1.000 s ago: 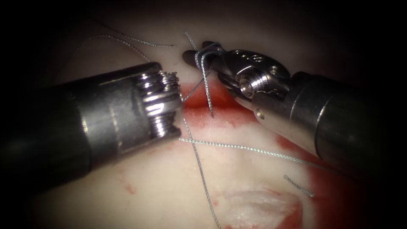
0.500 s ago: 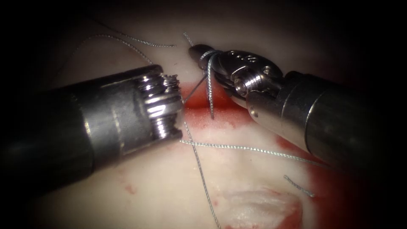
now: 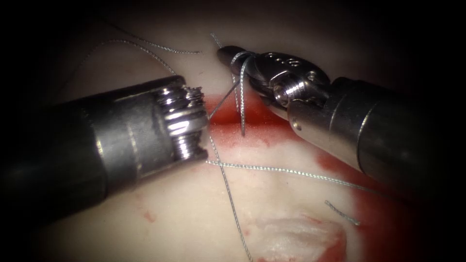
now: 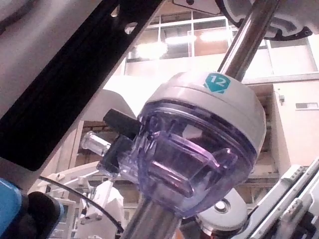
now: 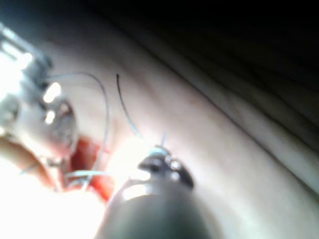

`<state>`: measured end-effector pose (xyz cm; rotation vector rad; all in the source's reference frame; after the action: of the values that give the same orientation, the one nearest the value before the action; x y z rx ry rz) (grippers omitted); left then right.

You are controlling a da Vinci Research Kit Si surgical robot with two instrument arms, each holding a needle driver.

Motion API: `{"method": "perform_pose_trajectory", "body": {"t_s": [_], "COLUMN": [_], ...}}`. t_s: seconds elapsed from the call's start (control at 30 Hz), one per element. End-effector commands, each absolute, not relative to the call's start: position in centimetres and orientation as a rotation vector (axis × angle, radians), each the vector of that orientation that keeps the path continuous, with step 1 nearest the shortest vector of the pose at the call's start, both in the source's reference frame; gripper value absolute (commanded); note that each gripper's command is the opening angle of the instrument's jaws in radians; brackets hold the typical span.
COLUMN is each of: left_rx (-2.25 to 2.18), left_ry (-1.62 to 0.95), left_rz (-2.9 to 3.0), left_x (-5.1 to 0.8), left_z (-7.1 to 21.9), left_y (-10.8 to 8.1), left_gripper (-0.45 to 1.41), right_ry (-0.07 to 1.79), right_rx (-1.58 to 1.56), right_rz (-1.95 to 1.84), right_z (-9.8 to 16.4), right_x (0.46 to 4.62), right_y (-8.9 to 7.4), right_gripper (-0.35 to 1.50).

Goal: Wound Closure

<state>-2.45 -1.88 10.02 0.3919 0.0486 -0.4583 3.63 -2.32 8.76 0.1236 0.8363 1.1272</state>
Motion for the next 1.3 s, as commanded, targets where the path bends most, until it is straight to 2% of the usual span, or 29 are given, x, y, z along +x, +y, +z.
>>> {"method": "perform_pose_trajectory", "body": {"t_s": [0.03, 0.33, 0.47, 0.67, 0.8, 0.97, 1.1, 1.3], "left_rx": [0.387, 0.317, 0.266, 0.053, 0.22, 0.011, -0.385, -0.445], "left_ry": [0.043, 0.109, 0.143, 0.221, 0.179, 0.253, 0.433, 0.465], "left_rz": [-0.466, -0.664, -0.778, -0.985, -1.016, -0.986, -0.788, -0.706], "left_x": [-2.48, -1.87, -1.8, -1.89, -1.99, -2.12, -2.22, -2.31], "left_z": [10.0, 10.1, 10.3, 10.6, 10.6, 10.6, 10.6, 10.6], "left_y": [-1.7, -1.0, -0.6, -0.5, -0.5, -0.5, -0.6, -0.5], "left_gripper": [-0.45, -0.45, -0.45, -0.45, -0.45, -0.45, -0.45, -0.45], "right_ry": [0.845, 0.854, 0.867, 0.881, 0.89, 0.901, 0.907, 0.885], "right_rx": [0.125, 0.237, 0.305, 0.361, 0.394, 0.479, 0.559, 0.644], "right_rz": [1.126, 1.084, 1.038, 0.973, 0.945, 0.858, 0.78, 0.694], "right_z": [8.7, 8.5, 8.5, 8.5, 8.5, 8.4, 8.3, 8.3], "right_x": [3.68, 3.42, 3.38, 3.4, 3.38, 3.2, 3.02, 2.96], "right_y": [-2.2, -2.2, -2.3, -2.4, -2.4, -2.5, -2.5, -2.6], "right_gripper": [-0.35, -0.35, -0.35, -0.35, -0.35, -0.35, -0.35, -0.35]}}
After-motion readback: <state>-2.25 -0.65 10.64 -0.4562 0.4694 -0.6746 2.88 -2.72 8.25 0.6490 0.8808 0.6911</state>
